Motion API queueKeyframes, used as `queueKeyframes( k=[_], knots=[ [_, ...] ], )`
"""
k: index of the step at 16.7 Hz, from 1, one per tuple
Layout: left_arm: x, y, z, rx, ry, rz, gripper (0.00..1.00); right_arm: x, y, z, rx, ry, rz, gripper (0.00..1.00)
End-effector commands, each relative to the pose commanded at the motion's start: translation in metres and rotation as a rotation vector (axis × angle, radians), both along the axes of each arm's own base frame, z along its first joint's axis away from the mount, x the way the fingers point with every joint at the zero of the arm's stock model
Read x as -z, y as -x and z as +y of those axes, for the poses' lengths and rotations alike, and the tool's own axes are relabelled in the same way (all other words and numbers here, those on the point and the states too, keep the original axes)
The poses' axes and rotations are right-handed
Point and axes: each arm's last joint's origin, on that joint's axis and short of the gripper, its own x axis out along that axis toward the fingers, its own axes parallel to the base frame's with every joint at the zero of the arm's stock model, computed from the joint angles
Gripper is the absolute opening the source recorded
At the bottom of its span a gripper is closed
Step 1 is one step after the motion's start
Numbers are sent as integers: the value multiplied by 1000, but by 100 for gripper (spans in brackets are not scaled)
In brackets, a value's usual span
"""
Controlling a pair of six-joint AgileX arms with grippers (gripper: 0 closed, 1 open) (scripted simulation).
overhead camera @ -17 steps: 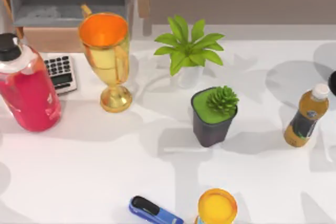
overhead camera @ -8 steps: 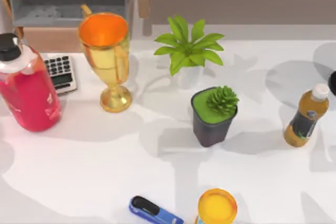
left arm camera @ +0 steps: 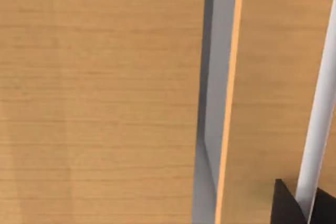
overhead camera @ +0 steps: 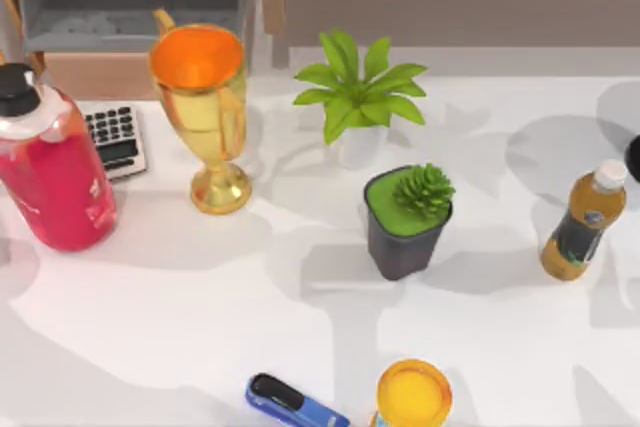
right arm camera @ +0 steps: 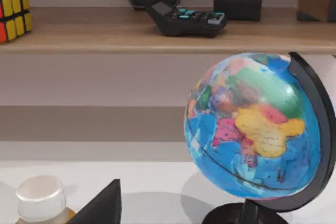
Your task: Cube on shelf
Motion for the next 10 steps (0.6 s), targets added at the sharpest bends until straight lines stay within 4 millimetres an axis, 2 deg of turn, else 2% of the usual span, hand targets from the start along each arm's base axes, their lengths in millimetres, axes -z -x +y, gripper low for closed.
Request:
queueKeyframes(
  k=[3,8,10],
  knots=[
    [1,-9,0,0,2,3,0,0,0,0,0,0,0,100],
    [-2,-51,1,0,-3,-10,0,0,0,0,0,0,0,100],
    [-1,-61,-1,0,-1,-3,0,0,0,0,0,0,0,100]
  ],
)
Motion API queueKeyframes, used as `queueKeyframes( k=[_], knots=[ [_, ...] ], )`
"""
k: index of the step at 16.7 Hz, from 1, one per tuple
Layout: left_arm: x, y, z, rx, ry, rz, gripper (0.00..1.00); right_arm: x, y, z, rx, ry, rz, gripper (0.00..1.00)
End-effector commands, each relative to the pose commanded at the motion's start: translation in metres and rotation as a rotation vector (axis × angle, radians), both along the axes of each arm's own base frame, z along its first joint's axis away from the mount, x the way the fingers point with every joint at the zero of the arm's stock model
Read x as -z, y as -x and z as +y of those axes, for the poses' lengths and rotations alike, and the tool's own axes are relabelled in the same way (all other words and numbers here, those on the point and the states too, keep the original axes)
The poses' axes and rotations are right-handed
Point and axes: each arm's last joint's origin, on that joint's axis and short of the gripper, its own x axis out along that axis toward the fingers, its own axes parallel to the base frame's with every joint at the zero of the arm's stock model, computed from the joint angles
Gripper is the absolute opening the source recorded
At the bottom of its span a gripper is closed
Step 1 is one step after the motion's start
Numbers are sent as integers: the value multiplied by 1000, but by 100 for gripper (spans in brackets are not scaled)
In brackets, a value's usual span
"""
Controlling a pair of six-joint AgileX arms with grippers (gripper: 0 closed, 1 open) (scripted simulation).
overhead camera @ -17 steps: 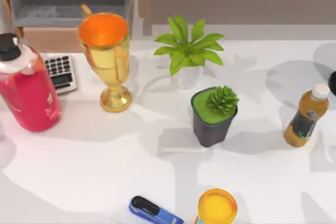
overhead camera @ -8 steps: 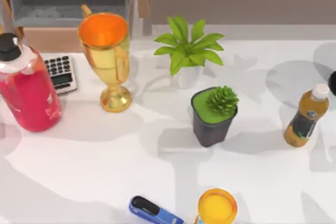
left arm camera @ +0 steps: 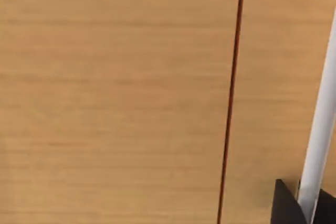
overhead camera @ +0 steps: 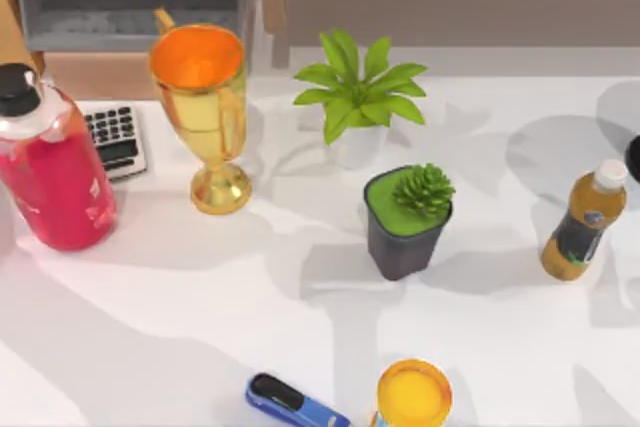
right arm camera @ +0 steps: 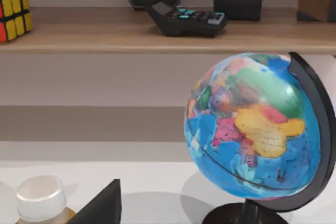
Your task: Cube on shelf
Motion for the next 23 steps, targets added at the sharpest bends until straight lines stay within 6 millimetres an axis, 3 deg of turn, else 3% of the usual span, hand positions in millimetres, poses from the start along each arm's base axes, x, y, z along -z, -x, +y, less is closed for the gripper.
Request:
queueKeyframes(
  k=[4,17,23],
  knots=[
    [1,-2,0,0,1,3,0,0,0,0,0,0,0,100],
    [1,-2,0,0,1,3,98,0,0,0,0,0,0,100],
    [1,-2,0,0,1,3,100,0,0,0,0,0,0,100]
  ],
)
